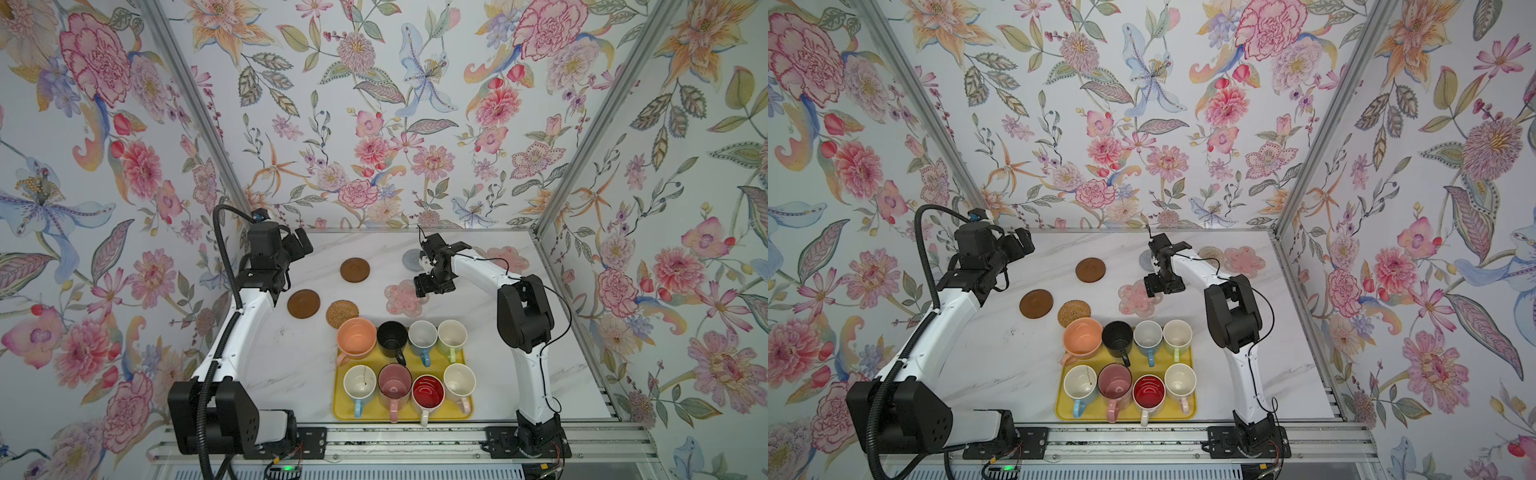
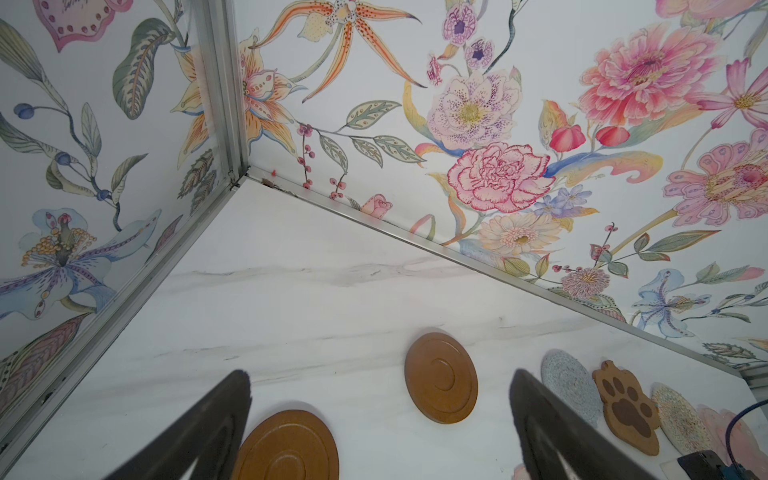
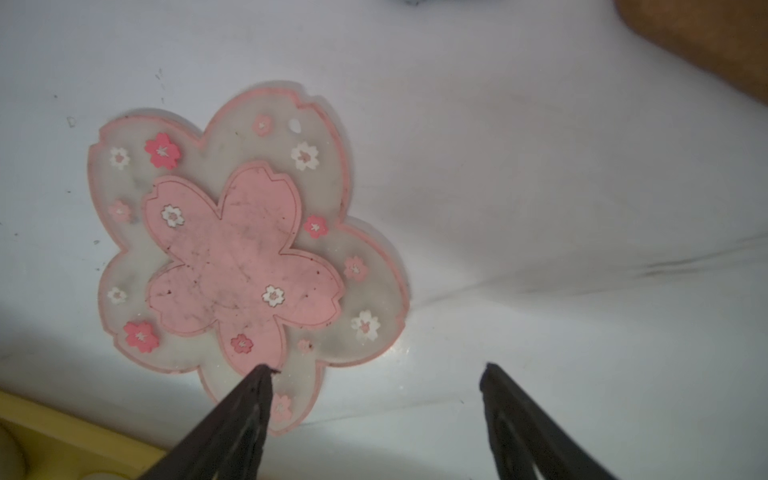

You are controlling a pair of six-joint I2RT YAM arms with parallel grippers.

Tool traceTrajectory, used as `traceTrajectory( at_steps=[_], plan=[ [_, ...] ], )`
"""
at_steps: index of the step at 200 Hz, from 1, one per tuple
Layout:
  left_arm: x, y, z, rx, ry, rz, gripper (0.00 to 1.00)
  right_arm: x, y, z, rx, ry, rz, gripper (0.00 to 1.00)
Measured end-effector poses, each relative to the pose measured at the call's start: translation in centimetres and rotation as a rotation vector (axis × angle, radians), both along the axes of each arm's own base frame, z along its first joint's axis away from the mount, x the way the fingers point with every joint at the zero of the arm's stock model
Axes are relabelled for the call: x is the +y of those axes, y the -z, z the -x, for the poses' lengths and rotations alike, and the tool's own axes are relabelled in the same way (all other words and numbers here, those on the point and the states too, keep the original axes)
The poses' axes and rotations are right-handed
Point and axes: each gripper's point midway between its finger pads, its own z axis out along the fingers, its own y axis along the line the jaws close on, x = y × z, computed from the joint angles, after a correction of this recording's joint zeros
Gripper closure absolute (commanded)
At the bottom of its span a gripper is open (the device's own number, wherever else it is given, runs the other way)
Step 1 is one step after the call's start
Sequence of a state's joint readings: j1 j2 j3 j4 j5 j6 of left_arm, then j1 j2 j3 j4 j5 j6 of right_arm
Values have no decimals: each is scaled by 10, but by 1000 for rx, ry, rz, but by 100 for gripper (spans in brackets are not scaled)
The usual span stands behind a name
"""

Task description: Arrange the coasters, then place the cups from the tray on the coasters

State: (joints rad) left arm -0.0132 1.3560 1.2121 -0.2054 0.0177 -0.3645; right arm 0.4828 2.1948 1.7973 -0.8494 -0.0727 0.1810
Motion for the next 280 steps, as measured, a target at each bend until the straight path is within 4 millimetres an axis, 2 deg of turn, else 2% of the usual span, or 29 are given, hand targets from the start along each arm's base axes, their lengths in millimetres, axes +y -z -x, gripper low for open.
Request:
traceTrajectory(
  at_steps=[43,116,151,235,280],
  plan=[
    [1,1,0,4,-2,2,1,7,1,5,26,19,-36,31],
    [3,1,1,3,-7,2,1,15,6,10,54,61,-52,34],
    [6,-4,3,-8,-14,2,1,17,18,6,75,89,-47,34],
    [13,-1,6,-4,-28,-1,1,24,22,-5,82,117,-51,37],
    [17,-1,6,-3,-38,-1,1,43,21,-19,70,121,-95,37]
  ],
)
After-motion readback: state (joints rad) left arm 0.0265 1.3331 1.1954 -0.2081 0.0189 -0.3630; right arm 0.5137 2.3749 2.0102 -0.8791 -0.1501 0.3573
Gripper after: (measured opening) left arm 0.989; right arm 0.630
